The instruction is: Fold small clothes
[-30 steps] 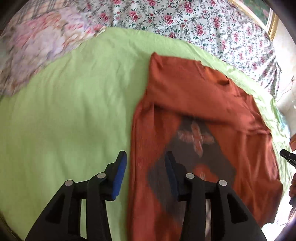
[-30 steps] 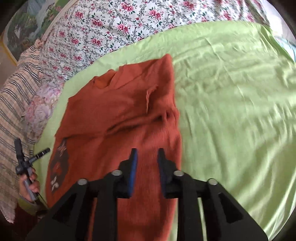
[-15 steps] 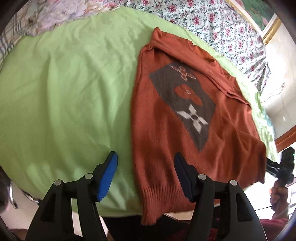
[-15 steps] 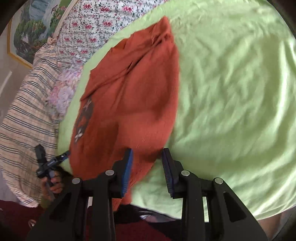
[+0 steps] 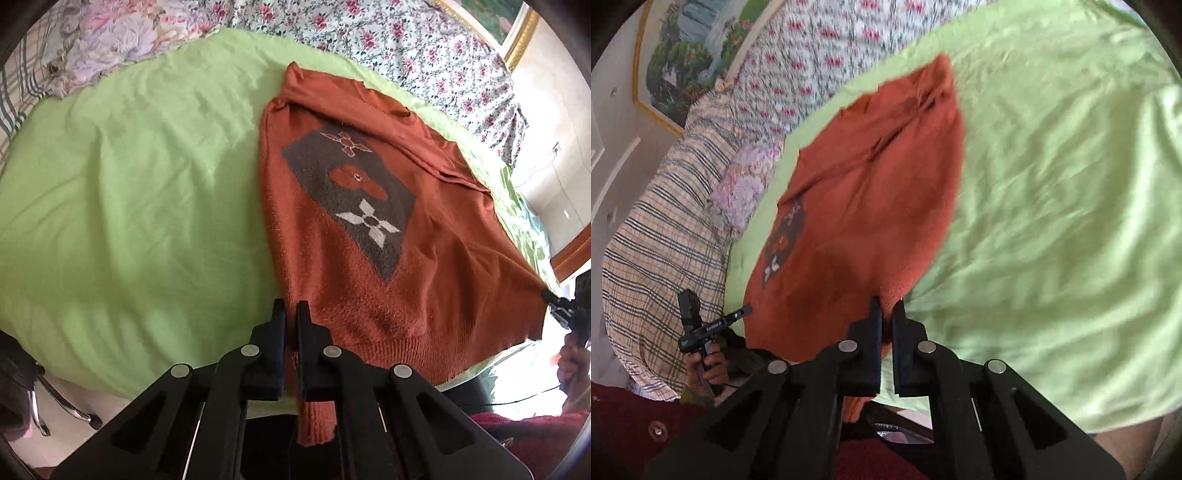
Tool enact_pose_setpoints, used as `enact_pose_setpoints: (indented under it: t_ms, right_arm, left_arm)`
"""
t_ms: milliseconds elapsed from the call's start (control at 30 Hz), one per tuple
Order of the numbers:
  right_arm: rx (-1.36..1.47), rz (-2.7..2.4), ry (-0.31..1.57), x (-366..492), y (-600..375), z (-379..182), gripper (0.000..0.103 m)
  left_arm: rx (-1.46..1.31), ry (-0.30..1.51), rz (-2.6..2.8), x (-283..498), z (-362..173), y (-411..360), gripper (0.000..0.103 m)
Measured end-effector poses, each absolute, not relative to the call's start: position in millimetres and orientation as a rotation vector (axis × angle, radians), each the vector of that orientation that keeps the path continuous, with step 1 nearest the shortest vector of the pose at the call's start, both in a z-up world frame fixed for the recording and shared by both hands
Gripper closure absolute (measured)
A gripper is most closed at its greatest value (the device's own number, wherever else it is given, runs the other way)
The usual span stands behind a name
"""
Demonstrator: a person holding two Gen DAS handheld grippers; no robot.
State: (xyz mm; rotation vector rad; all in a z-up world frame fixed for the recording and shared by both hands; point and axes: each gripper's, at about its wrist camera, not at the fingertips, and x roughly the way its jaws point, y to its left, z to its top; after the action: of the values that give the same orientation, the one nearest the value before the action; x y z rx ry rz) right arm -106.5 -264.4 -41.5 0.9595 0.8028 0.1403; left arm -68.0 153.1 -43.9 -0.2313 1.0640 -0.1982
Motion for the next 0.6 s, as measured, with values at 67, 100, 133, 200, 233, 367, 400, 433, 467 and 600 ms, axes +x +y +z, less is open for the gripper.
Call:
enact_pose_setpoints:
  t_ms: [67, 100, 133, 200, 233, 367, 400, 433, 467, 600]
  right_arm:
    - [0.96, 0.137, 0.79, -114.0, -272.0, -40.0, 0.098]
    - [0.955, 0.137, 0.797, -113.4, -273.3, -42.2, 0.098]
    - [0.959, 0.151, 0.816, -111.0, -271.2, -47.3, 0.098]
    - [0.949, 0.154, 0.852, -106.5, -267.9, -53.2, 0.094]
    - [0.937, 0.138, 0.868, -105.5, -267.1, -55.3, 0.093]
    - [0.97, 0.165, 0.866, -115.3, -268.2, -62.6, 0.064]
    - [0.98, 0.178, 0.854, -118.8, -268.9, -63.6, 0.063]
    - [0.988, 0.193, 0.849, -119.6, -268.0, -65.0, 0.063]
    - [0.998, 0.213, 0.85, -118.5, -265.4, -67.7, 0.063]
    - [1.009, 0.286, 0.841, -105.7, -246.5, -73.9, 0.065]
  left_arm:
    - [-0.251, 1.099, -0.193, -67.1, -52.7, 159.1, 0.098]
    - [-0.26, 1.117, -0.192, -66.0, -57.2, 160.5, 0.097]
    - [-0.286, 1.135, -0.204, -66.4, -62.3, 163.7, 0.095]
    - [-0.329, 1.138, -0.23, -67.8, -65.1, 166.9, 0.085]
    - [-0.347, 1.145, -0.253, -68.6, -65.6, 167.7, 0.076]
    - [-0.343, 1.16, -0.328, -69.7, -67.3, 158.7, 0.052]
    - [-0.313, 1.159, -0.336, -69.0, -67.0, 151.9, 0.051]
    - [-0.284, 1.156, -0.34, -67.8, -66.7, 146.6, 0.051]
    - [-0.262, 1.153, -0.341, -67.4, -66.4, 142.4, 0.052]
    - [-0.212, 1.138, -0.374, -66.5, -64.2, 130.5, 0.094]
